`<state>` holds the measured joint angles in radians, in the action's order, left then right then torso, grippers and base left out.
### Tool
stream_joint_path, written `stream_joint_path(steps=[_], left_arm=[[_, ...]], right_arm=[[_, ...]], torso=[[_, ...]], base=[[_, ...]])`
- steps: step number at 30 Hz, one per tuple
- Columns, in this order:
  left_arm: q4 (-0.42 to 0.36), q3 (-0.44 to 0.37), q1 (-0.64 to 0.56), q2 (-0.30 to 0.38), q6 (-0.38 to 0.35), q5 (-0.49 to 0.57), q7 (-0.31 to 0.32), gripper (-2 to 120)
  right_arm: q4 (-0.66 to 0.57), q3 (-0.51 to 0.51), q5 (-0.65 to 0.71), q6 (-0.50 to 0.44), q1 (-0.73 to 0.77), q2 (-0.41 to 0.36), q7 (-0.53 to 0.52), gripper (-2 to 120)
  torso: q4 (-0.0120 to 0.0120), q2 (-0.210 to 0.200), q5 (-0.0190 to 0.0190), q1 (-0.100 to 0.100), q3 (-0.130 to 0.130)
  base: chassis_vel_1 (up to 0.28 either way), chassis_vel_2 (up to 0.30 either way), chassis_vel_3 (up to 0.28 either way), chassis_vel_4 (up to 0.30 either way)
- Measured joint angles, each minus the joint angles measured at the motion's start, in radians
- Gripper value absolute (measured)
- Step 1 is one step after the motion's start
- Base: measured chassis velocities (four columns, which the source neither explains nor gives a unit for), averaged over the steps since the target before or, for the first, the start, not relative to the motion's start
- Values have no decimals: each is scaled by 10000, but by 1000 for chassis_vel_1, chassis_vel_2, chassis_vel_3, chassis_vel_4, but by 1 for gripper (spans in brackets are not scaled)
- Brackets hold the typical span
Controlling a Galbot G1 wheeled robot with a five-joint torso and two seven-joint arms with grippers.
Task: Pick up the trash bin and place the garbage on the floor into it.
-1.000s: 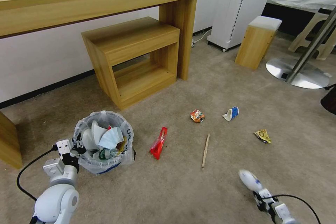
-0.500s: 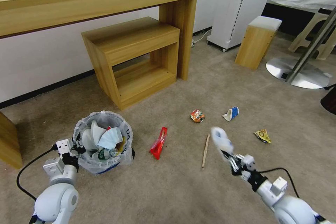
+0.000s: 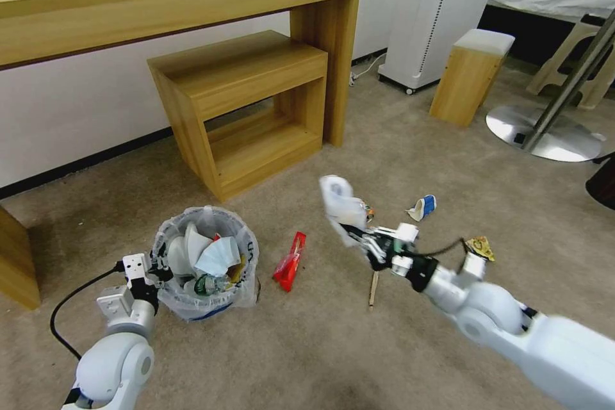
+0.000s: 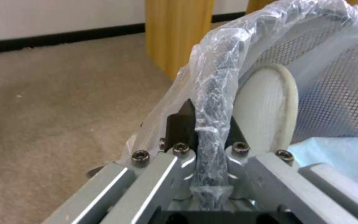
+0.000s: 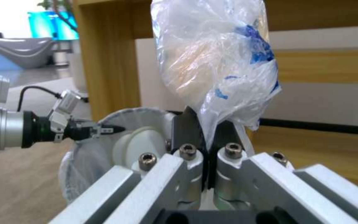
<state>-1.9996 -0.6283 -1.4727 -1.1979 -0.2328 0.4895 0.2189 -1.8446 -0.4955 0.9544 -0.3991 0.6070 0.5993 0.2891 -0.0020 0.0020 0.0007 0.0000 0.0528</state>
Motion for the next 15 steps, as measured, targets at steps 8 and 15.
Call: stream_joint_path(steps=[8, 15], left_arm=[[-990, -238, -182, 613, -870, 1472, 713, 2], [-1852, -405, -523, 1488, -1841, 2913, 1325, 2]], right_arm=[[276, -1190, 91, 186, -1146, 747, -231, 0], [391, -1621, 65, 463, -1397, 1031, -465, 0]], torso=[[-3, 1, 1, 0, -1], [-6, 1, -1, 0, -1]], base=[[0, 0, 0, 0], [0, 0, 0, 0]])
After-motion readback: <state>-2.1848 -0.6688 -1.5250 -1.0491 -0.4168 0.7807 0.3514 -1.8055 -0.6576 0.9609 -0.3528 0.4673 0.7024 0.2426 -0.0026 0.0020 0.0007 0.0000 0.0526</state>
